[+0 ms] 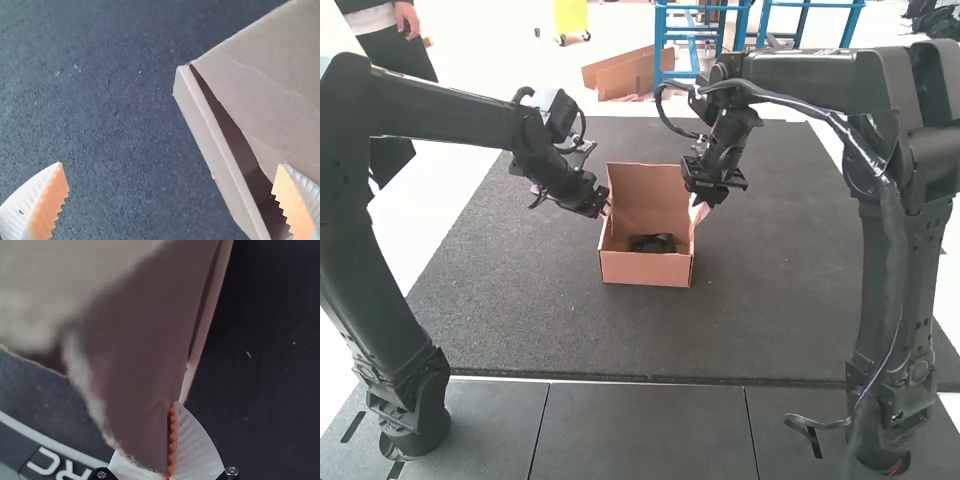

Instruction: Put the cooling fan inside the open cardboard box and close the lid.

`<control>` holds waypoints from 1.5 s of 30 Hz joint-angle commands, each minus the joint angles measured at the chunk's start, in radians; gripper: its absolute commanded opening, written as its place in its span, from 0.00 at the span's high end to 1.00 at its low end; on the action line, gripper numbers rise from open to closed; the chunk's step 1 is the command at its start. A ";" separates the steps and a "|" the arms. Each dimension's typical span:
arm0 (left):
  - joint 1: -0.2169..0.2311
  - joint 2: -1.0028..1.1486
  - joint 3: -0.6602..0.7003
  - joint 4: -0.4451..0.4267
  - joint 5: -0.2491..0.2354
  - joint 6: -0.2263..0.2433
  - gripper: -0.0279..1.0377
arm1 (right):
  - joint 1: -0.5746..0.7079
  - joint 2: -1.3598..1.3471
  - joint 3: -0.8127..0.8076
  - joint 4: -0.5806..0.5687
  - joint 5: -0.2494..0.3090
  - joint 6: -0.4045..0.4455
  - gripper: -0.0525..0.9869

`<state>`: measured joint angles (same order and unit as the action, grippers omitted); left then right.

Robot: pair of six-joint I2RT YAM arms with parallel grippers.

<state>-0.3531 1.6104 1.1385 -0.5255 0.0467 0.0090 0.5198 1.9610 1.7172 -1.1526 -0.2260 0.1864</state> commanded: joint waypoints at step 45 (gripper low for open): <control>-0.165 0.008 0.158 0.225 -0.272 -0.034 0.06 | -0.152 -0.544 -0.284 0.620 0.295 -0.054 0.07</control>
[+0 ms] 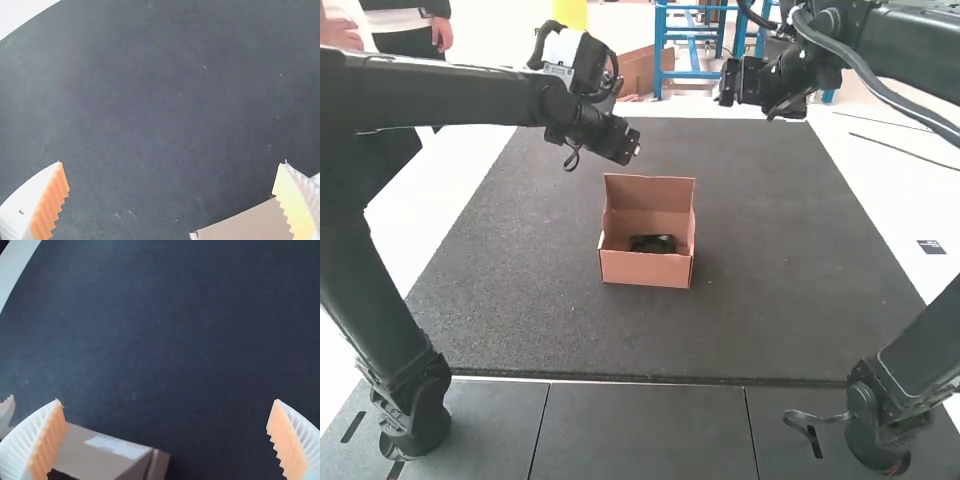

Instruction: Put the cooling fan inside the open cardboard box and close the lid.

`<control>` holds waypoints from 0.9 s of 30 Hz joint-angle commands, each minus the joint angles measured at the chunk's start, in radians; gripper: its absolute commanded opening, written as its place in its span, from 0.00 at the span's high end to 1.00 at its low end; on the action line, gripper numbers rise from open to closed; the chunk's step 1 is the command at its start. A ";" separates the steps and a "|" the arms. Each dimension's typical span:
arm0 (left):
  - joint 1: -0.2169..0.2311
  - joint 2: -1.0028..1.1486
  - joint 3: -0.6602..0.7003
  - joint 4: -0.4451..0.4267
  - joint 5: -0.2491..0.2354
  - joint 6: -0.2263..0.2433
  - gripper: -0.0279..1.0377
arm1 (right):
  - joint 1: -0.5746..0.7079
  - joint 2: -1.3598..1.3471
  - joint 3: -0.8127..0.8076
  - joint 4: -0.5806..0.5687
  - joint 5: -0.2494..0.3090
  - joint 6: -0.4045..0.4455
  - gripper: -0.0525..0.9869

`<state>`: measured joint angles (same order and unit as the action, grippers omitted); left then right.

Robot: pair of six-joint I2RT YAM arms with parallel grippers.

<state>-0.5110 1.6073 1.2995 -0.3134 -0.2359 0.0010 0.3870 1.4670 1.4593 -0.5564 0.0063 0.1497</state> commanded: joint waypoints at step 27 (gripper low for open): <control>-0.172 0.069 -0.238 -0.033 0.092 -0.156 0.06 | -0.079 -0.094 -0.132 0.032 -0.005 -0.019 0.07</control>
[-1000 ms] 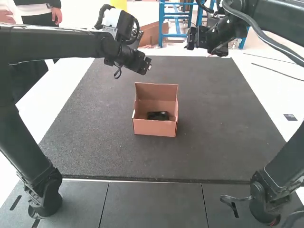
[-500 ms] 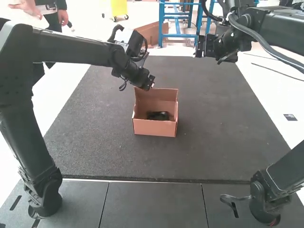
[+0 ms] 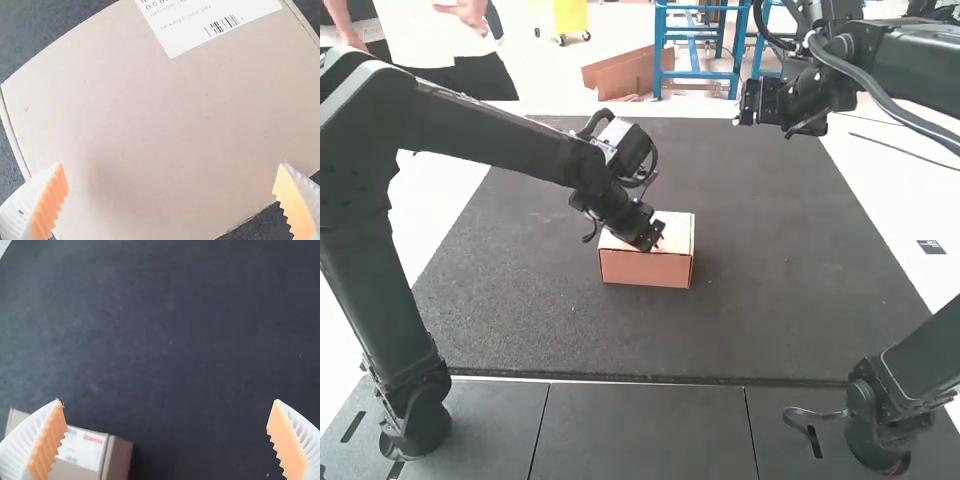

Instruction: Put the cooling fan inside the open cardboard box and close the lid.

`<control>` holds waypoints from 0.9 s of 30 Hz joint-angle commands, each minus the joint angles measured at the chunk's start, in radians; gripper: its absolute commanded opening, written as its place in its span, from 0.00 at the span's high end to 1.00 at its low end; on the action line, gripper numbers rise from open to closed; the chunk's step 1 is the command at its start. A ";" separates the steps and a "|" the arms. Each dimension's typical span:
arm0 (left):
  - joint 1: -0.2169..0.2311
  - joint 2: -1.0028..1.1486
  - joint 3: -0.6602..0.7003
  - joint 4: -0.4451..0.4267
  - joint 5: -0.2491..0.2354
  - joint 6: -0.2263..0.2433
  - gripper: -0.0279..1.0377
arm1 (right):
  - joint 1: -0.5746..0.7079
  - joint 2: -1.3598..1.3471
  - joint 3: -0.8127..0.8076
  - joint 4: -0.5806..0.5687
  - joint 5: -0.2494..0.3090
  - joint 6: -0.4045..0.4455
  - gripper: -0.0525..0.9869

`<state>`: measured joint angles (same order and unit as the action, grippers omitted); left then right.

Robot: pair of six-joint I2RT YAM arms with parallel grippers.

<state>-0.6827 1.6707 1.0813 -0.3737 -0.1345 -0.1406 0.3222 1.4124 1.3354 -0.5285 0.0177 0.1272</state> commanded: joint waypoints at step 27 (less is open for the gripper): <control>0.265 -0.486 -0.044 0.219 0.092 0.039 0.06 | -0.124 -0.205 -0.214 0.073 -0.144 -0.196 0.07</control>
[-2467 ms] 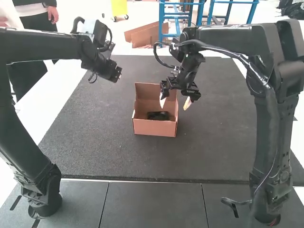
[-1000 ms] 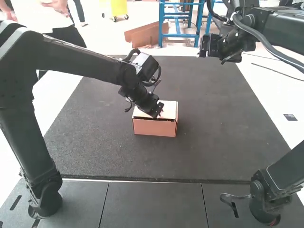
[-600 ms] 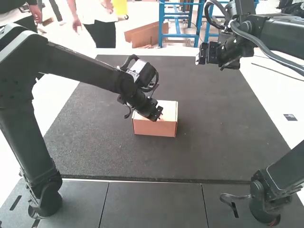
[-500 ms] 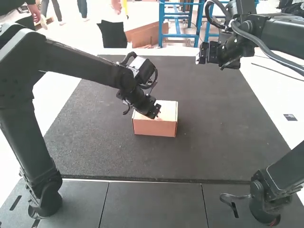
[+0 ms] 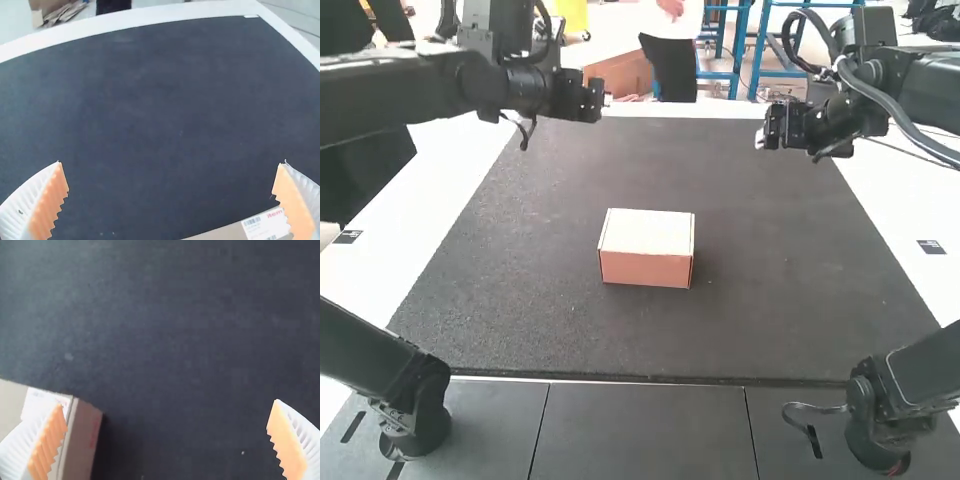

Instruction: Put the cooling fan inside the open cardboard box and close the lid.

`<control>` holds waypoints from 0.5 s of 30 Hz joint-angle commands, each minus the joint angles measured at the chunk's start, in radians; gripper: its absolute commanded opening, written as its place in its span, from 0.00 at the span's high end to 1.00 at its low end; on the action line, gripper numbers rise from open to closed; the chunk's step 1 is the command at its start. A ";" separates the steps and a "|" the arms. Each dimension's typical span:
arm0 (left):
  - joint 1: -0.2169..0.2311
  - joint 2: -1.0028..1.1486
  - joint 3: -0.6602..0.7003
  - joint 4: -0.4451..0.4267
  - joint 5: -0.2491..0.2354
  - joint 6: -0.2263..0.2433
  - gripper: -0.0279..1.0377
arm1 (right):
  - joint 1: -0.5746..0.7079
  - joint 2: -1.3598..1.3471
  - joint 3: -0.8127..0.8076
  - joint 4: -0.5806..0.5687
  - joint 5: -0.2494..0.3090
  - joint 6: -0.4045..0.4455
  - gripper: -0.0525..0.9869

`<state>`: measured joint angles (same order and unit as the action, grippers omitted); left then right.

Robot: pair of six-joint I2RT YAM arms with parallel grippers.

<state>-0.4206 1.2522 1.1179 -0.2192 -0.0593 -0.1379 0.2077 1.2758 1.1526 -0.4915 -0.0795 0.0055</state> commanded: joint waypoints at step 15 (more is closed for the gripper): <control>0.000 -0.525 -0.587 0.515 -0.125 0.044 0.06 | -0.034 -0.489 -0.491 0.604 0.038 -0.050 0.07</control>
<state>-0.4191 0.7803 0.5995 0.2714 -0.1410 -0.0978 0.1902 0.8501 0.7090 0.0685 -0.0715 -0.0486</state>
